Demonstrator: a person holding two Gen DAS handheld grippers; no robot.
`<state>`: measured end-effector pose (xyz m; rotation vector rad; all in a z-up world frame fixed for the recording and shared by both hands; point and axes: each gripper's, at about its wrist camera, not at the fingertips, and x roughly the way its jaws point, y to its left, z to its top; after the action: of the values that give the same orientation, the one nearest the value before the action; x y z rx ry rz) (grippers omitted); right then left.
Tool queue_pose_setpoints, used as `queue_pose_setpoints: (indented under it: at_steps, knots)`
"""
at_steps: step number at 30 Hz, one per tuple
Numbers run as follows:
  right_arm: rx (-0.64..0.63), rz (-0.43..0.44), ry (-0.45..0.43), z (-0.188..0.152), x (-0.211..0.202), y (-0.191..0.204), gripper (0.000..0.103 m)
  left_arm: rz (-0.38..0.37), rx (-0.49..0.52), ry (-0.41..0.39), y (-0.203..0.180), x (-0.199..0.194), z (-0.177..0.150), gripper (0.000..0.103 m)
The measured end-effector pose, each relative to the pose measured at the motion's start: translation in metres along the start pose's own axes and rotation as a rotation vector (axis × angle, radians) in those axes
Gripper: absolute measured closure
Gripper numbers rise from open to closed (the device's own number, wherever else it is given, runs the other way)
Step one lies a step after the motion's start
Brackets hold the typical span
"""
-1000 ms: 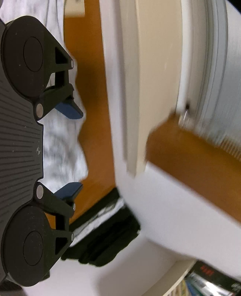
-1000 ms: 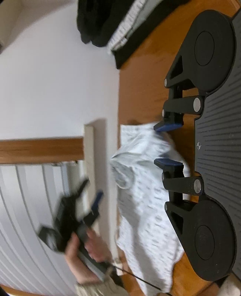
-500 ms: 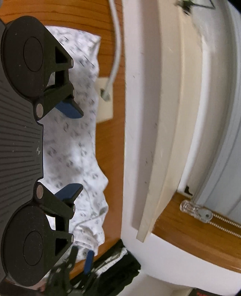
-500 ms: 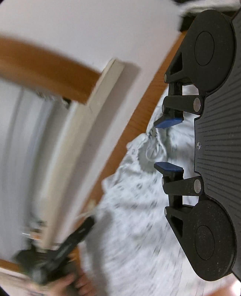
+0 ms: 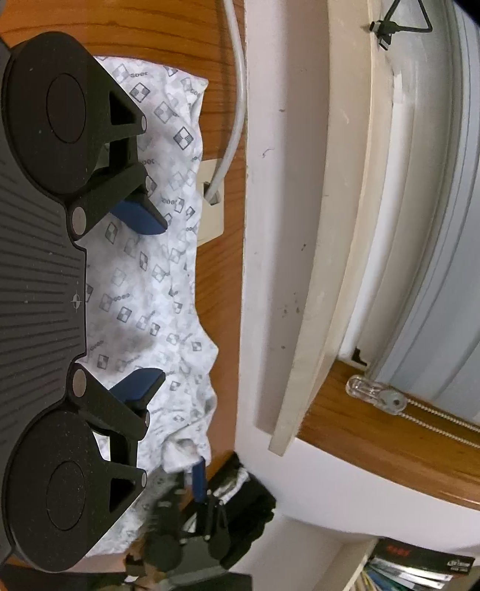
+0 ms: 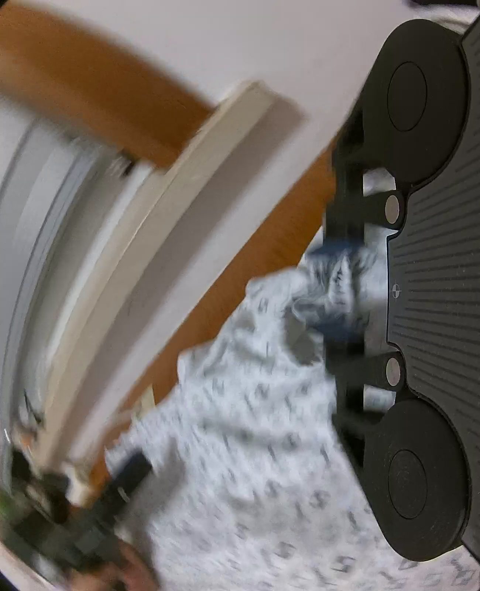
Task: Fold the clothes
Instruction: 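Release the garment from both tools and spread it flat on the desk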
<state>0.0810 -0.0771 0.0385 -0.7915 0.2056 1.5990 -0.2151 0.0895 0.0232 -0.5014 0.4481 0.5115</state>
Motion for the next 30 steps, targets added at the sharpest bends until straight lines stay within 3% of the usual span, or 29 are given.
queue_pose_setpoints:
  at_steps: [2,5,7,9,10,12,18,21,25,30]
  knots:
    - [0.076,-0.047,-0.042,0.001,-0.008,-0.02,0.096,0.001,0.003,-0.001,-0.001,0.0,0.0,0.021]
    - [0.291,-0.199,-0.095,0.001,-0.017,-0.062,0.094,-0.001,0.005,-0.002,-0.001,-0.001,0.0,0.02]
    - [0.426,-0.271,-0.066,-0.005,-0.019,-0.084,0.085,-0.002,0.006,-0.005,-0.001,-0.002,0.0,0.018]
    - [0.452,-0.382,-0.034,-0.009,-0.022,-0.09,0.077,-0.003,0.008,-0.009,-0.001,-0.002,-0.001,0.017]
    - [0.463,-0.395,-0.03,-0.012,-0.024,-0.09,0.07,-0.002,0.01,-0.009,-0.002,-0.003,-0.001,0.016]
    - [0.489,-0.335,-0.045,-0.017,-0.03,-0.086,0.069,-0.003,0.011,-0.01,-0.002,-0.003,0.0,0.015]
    - [0.48,0.016,-0.027,-0.029,-0.029,-0.042,0.069,0.007,0.024,-0.009,-0.003,-0.002,-0.001,0.009]
    - [0.391,-0.034,0.066,-0.038,-0.021,-0.018,0.07,0.019,0.026,-0.007,-0.002,-0.003,-0.002,0.009]
    - [0.461,-0.037,0.054,-0.059,-0.036,-0.026,0.07,0.035,0.033,-0.005,-0.001,-0.006,-0.003,0.008]
    - [0.372,-0.114,0.052,-0.056,-0.05,-0.009,0.07,0.048,0.042,-0.001,0.0,-0.007,-0.004,0.006]
